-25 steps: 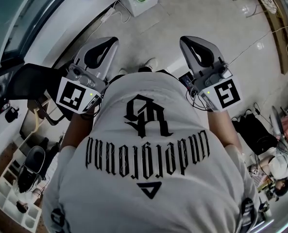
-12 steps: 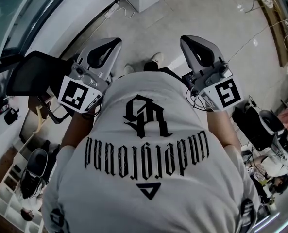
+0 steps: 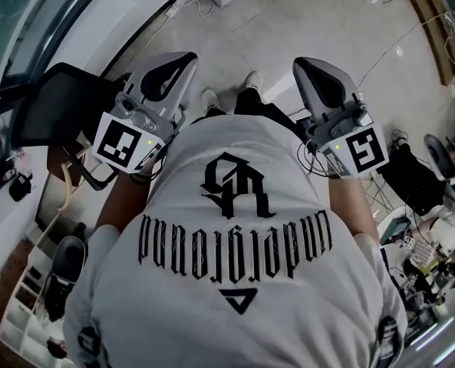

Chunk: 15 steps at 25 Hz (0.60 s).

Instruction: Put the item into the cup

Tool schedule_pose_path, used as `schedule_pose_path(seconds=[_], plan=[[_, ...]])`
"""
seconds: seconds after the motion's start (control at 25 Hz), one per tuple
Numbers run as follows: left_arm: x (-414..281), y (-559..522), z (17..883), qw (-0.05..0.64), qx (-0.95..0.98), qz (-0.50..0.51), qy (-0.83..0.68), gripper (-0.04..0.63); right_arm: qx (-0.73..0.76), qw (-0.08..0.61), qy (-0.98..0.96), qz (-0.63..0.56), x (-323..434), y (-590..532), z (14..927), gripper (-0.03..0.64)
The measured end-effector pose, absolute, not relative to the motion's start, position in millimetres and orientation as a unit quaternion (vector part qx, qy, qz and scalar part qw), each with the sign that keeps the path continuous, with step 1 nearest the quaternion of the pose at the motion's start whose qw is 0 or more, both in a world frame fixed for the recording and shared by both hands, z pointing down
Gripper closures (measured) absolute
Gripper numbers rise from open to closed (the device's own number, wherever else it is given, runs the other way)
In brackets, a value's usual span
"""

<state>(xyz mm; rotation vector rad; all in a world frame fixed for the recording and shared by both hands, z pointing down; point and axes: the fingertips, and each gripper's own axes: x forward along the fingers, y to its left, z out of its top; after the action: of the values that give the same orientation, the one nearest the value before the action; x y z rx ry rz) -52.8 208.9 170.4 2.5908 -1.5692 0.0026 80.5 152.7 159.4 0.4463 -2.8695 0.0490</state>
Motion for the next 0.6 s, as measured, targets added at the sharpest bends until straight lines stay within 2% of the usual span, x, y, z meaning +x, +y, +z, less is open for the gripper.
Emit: schedule_pose_path(seconds=[0.36, 0.6], plan=[[-13.8, 221.3, 157.2, 0.037, 0.858, -0.002, -0.512, 0.581, 0.152, 0.109, -0.982, 0.008, 114.9, 169.9, 156.1, 0.603], [39.5, 220.9, 149.5, 0.028, 0.857, 0.006, -0.515, 0.581, 0.142, 0.099, -0.985, 0.001, 164.7, 171.7, 150.7, 0.603]])
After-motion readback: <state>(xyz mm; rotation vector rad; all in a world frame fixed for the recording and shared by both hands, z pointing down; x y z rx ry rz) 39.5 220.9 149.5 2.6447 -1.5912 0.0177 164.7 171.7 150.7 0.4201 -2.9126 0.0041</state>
